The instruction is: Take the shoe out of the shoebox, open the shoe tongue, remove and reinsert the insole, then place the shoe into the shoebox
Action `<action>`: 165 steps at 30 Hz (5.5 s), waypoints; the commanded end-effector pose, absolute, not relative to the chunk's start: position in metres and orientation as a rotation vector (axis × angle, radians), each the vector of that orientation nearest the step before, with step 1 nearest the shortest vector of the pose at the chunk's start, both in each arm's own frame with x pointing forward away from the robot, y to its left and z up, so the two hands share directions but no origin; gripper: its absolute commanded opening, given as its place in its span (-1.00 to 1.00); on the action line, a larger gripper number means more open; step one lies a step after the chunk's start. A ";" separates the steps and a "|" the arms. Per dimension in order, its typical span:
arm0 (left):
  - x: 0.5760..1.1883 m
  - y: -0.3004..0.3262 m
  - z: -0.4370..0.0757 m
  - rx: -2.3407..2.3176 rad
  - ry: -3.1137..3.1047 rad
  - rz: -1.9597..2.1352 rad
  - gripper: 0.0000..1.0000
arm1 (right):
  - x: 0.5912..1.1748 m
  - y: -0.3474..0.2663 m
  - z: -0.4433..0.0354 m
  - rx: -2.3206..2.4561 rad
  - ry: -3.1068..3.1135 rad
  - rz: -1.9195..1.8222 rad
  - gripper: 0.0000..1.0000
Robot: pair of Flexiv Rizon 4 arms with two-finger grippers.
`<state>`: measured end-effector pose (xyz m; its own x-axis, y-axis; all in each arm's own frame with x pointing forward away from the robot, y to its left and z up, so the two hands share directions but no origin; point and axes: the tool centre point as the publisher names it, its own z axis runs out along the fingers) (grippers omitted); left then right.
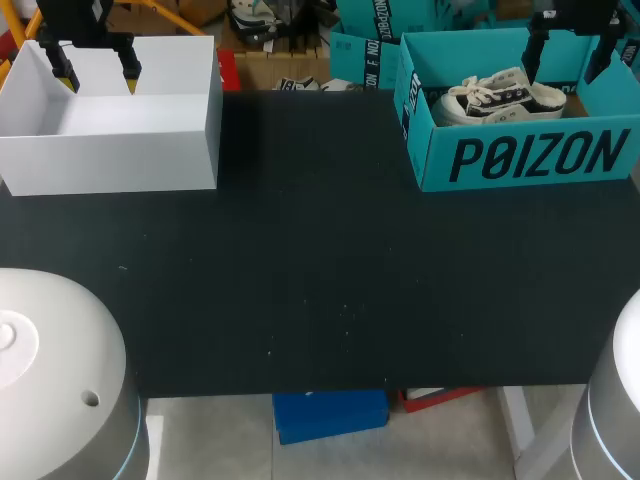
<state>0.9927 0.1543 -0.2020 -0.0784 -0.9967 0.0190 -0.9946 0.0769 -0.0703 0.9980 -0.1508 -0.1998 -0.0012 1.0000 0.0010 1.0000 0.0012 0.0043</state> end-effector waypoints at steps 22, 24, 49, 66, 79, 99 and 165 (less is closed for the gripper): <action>0.992 0.154 -0.202 -2.110 2.278 -0.101 1.00 | 0.999 -0.151 -0.200 2.219 2.221 0.004 1.00; 0.992 0.154 -0.202 -2.110 2.278 -0.101 1.00 | 0.999 -0.151 -0.200 2.219 2.221 0.004 1.00; 0.992 0.154 -0.202 -2.110 2.278 -0.101 1.00 | 1.023 -0.136 -0.195 1.905 2.506 0.028 1.00; 0.992 0.154 -0.202 -2.110 2.278 -0.101 1.00 | 1.066 -0.137 -0.189 0.443 2.899 -0.137 1.00; 0.992 0.154 -0.202 -2.110 2.278 -0.101 1.00 | 1.077 -0.165 -0.190 0.090 2.842 -0.017 1.00; 0.992 0.154 -0.202 -2.110 2.278 -0.101 1.00 | 1.090 -0.154 -0.208 -0.057 2.933 -0.136 1.00; 0.992 0.154 -0.202 -2.110 2.278 -0.101 1.00 | 1.124 -0.150 -0.387 -0.062 3.138 -0.031 -0.07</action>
